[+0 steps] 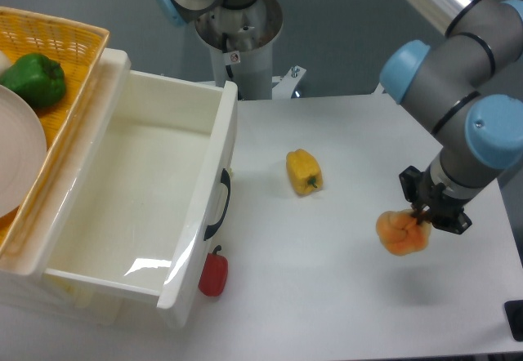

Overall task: Place the round bread in the upper white drawer
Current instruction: 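Lift the held round bread bun with the gripper, then carry the bread bun over the open white drawer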

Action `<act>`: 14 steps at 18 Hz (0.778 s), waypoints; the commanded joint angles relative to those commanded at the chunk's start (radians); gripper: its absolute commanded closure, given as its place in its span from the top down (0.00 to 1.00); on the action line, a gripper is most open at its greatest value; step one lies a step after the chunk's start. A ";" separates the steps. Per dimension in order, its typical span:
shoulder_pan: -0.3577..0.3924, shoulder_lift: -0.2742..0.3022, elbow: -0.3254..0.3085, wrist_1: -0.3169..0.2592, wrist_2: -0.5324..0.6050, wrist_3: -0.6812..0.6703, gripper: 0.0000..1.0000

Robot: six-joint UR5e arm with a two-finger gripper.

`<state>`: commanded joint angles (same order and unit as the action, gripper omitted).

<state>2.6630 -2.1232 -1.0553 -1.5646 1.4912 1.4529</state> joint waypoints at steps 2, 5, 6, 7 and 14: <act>-0.017 0.044 -0.023 0.001 -0.044 -0.058 0.00; -0.038 0.098 -0.034 0.000 -0.127 -0.156 0.00; -0.051 0.114 -0.034 0.000 -0.147 -0.187 0.00; -0.060 0.126 -0.034 0.000 -0.163 -0.213 0.00; -0.123 0.244 -0.133 0.005 -0.259 -0.273 0.01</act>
<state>2.5404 -1.8793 -1.1887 -1.5601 1.2318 1.1796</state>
